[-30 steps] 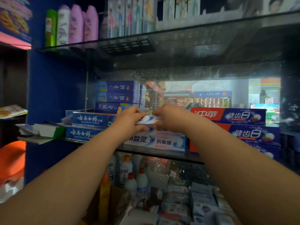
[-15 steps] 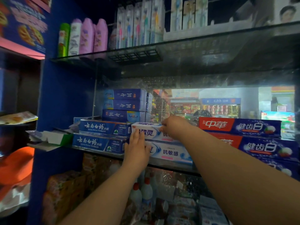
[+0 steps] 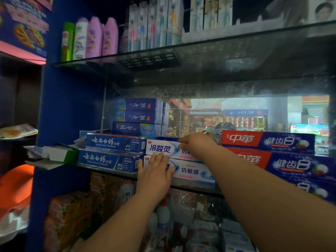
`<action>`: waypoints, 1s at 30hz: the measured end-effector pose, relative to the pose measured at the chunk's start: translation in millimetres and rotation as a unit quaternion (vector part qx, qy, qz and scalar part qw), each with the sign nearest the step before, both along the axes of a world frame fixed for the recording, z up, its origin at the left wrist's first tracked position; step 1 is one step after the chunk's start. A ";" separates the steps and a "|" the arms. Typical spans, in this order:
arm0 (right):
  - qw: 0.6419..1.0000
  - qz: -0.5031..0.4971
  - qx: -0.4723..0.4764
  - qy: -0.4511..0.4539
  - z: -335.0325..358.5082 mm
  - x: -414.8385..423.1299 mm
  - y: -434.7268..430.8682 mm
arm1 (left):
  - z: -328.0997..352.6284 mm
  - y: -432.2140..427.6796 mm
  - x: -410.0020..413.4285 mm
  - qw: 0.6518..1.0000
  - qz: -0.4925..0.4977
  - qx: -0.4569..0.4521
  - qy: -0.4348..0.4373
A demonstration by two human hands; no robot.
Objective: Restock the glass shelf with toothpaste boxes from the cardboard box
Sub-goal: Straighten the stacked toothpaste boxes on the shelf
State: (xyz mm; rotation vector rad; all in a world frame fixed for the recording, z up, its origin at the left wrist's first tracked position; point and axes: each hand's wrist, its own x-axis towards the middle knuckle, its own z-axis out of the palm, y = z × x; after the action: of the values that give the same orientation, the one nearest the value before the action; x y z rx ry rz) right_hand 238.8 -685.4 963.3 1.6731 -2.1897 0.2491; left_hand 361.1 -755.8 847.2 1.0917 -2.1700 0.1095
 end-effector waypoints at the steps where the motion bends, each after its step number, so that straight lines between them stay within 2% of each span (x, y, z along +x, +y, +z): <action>1: 1.000 0.003 -0.008 0.003 -2.2 -2.4 -1.3 | 0.1 0.8 0.4 1.000 -0.001 0.000 0.001; 13: 0.998 -0.041 0.001 0.046 -12.9 -3.5 -1.7 | -1.4 -2.3 0.9 1.000 0.004 -0.004 -0.026; 19: 0.996 0.006 -0.072 0.049 -26.1 3.4 3.0 | 0.8 2.1 4.3 1.000 -0.008 0.000 -0.016; 24: 0.975 0.136 -0.171 -0.035 -42.8 44.5 4.5 | -12.9 3.7 35.6 0.998 0.003 -0.034 0.057; 27: 0.973 0.162 -0.138 -0.090 -58.9 79.4 7.3 | -23.8 -8.7 58.0 0.990 0.052 0.038 0.122; 30: 0.984 0.136 -0.115 -0.018 -84.0 92.3 2.1 | -28.1 -21.8 67.0 0.981 0.070 0.122 0.133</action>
State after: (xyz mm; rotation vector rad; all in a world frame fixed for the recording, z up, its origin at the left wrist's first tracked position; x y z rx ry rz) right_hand 331.1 -683.4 879.3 1.8407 -1.8669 0.5856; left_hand 428.1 -777.7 819.1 1.3146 -1.9001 -0.2340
